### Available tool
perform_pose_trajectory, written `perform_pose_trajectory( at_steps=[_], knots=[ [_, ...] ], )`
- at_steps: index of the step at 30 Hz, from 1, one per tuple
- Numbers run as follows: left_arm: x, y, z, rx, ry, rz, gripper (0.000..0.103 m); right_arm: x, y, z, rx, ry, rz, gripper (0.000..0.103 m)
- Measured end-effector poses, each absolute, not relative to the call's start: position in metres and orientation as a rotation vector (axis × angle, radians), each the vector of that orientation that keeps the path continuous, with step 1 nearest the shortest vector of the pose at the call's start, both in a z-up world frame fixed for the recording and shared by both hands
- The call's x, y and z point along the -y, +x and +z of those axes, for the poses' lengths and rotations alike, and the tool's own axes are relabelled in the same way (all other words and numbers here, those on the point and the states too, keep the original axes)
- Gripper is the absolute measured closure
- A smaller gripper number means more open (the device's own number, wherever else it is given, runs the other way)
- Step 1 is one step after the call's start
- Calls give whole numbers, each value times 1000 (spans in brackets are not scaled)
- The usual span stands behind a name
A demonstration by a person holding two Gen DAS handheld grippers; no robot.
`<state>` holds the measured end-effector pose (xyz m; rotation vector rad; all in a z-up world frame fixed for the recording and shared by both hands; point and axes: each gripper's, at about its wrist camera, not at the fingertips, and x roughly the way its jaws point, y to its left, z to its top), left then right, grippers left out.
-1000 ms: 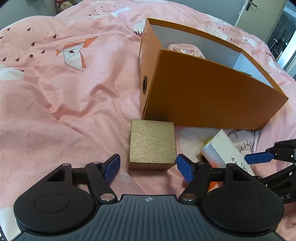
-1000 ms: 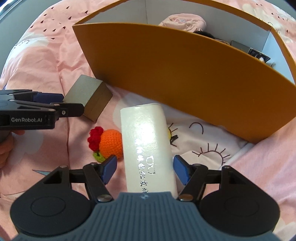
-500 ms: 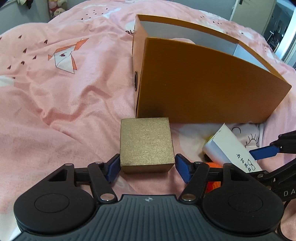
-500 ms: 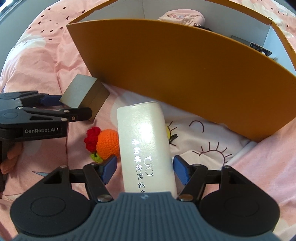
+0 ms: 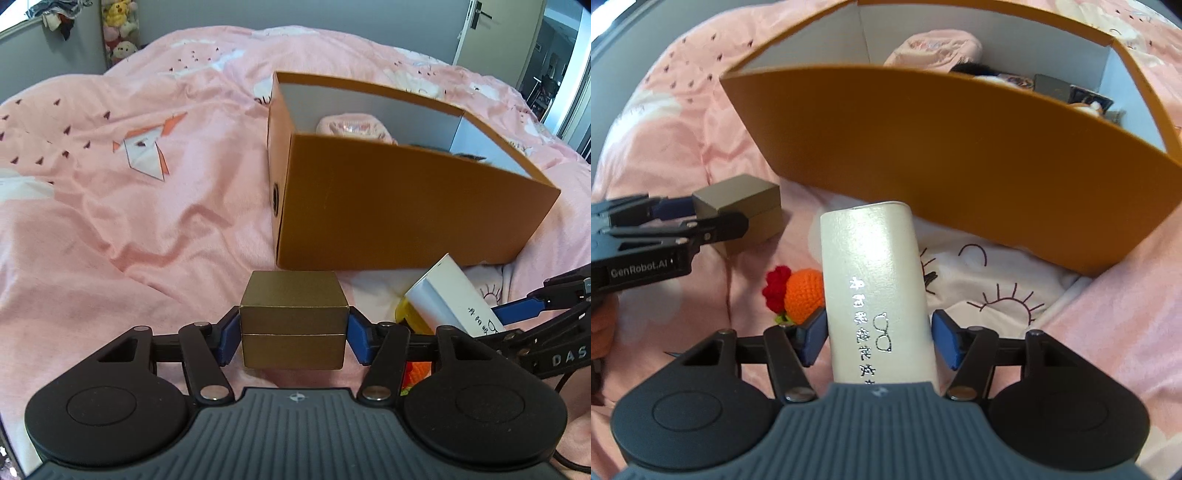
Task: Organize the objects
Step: 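Grasp the gold square box with left gripper while right holds the glasses case, then carry both items over the orange box while right lowers the case inside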
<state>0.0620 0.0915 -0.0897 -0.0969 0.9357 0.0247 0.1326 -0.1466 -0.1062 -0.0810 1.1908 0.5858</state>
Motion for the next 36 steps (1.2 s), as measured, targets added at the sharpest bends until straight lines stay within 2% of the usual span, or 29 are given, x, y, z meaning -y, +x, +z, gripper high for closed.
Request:
perform_pose_trajectory(
  at_steps=[6, 16, 25, 36],
  knots=[
    [-86, 55, -63, -880, -89, 13, 36, 159, 125, -80, -1143, 27, 617, 41],
    [-61, 50, -6, -775, -62, -68, 36, 162, 113, -13, -976, 51, 692, 41],
    [-69, 80, 42, -714, -49, -130, 36, 149, 149, 46, -857, 78, 699, 41],
    [-108, 164, 55, -802, -26, -118, 36, 121, 252, 38, -932, 236, 589, 41]
  ],
)
